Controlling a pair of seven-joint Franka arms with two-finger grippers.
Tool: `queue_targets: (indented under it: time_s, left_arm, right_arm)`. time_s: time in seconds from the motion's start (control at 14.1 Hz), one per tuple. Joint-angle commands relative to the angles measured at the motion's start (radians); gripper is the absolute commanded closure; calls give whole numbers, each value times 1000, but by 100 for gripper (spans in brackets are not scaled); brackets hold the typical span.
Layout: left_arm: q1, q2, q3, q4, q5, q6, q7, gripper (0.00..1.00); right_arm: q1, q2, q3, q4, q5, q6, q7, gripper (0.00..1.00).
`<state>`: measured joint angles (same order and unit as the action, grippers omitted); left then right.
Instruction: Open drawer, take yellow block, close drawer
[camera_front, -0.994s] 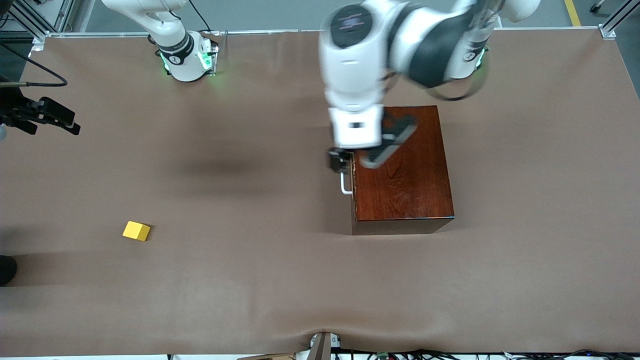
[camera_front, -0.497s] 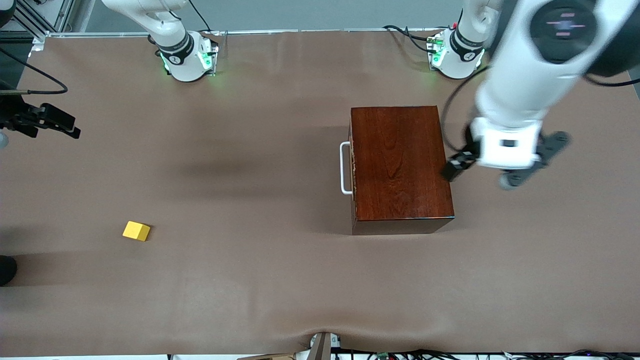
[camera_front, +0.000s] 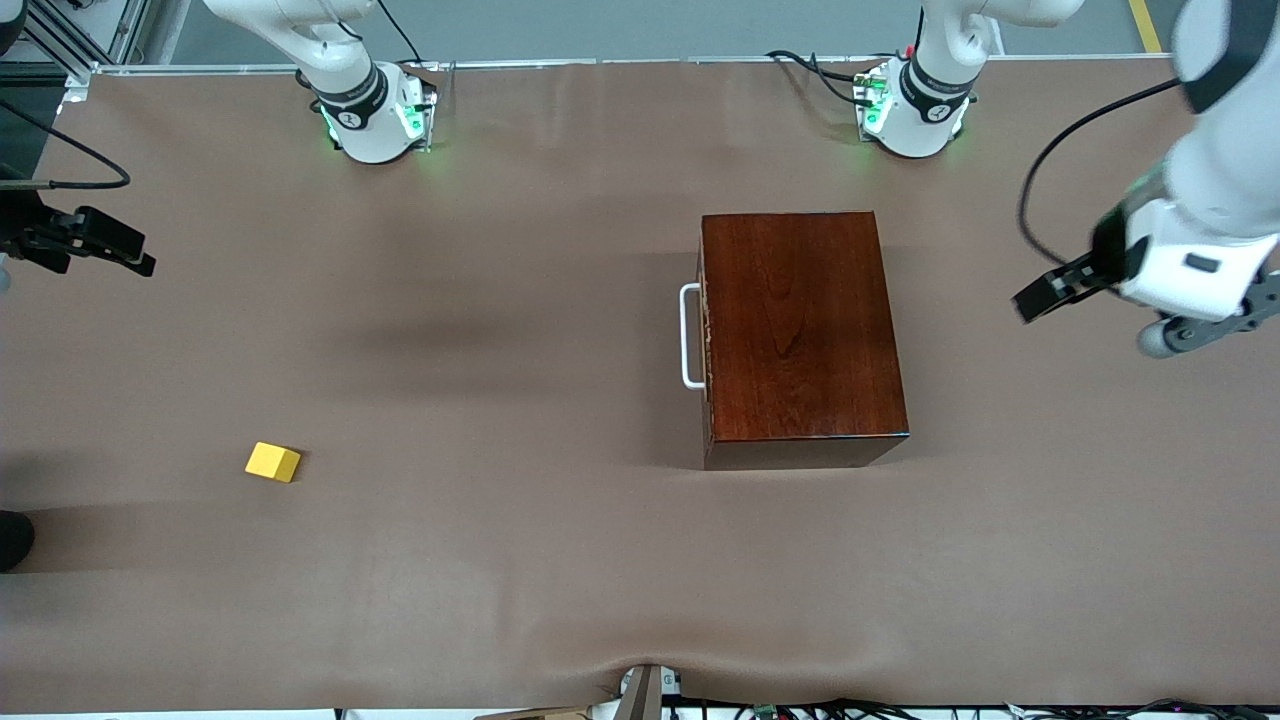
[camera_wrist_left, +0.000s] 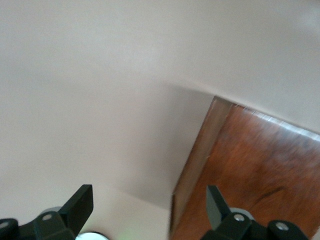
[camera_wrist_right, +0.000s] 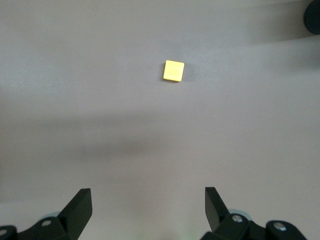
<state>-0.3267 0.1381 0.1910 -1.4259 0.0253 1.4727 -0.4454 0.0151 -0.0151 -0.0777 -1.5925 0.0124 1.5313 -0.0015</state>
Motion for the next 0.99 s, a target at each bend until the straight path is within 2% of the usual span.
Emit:
queue_targets:
  time_s: [0.0, 0.21, 0.36, 0.5, 0.71, 0.92]
  left_arm:
    - [191, -107, -152, -139, 1, 21, 176, 0]
    - [346, -179, -280, -234, 7, 20, 340, 0]
    - [418, -216, -336, -271, 7, 21, 389, 0]
    - [419, -256, -343, -297, 7, 24, 389, 0]
    - [410, -239, -341, -191, 7, 5, 387, 0]
    - [403, -230, -343, -157, 2, 5, 389, 0]
  right_arm:
    - [-9, -6, 7, 11, -22, -13, 9, 0]
    - [-7, -6, 9, 11, -22, -13, 11, 0]
    - [-7, -6, 9, 11, -20, -13, 11, 0]
    - [-7, -8, 9, 11, -20, -13, 11, 0]
    - [-7, -8, 9, 11, -20, -13, 11, 0]
    - [-7, -8, 10, 11, -20, -13, 12, 0]
